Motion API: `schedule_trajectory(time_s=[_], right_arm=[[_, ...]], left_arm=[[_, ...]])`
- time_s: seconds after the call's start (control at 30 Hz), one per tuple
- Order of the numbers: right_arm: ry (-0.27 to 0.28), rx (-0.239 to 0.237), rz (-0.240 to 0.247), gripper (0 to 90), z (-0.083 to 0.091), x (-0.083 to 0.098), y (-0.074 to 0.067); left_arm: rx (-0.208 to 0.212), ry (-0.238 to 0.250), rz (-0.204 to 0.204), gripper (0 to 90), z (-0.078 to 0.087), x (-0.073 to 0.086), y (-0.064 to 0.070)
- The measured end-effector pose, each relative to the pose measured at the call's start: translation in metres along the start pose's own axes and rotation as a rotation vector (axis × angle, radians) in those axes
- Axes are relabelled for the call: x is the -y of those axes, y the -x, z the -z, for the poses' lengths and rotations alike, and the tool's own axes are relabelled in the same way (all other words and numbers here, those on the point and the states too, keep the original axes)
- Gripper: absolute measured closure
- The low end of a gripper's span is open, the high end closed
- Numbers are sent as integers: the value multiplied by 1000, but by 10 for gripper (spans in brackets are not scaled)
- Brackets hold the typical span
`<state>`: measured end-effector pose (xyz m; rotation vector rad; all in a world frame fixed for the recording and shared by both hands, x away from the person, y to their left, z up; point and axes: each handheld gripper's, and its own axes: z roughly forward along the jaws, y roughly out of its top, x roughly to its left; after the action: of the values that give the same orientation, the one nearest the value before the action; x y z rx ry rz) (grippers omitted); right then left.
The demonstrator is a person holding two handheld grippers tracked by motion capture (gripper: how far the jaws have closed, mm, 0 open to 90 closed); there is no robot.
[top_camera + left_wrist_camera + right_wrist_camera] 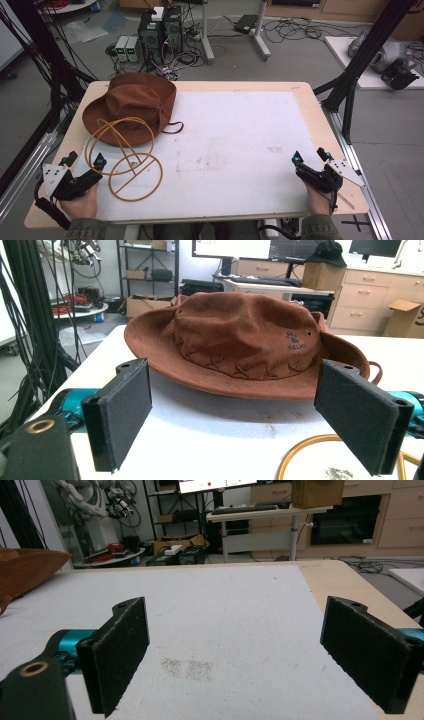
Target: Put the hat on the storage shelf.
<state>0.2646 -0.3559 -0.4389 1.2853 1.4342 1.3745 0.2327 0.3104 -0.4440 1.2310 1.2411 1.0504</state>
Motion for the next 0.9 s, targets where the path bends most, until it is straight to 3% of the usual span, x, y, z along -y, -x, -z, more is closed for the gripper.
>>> schedule_trajectory(time_s=[0.6,0.73,0.9], right_arm=[[4,1,-2,114,0,0,0],[11,-10,-26,114,0,0,0],[18,-10,-10,114,0,-3,-2]], left_arm=[[0,1,2,155,1,0,-1],[1,6,2,155,0,0,0],[3,5,-5,155,0,-1,0]])
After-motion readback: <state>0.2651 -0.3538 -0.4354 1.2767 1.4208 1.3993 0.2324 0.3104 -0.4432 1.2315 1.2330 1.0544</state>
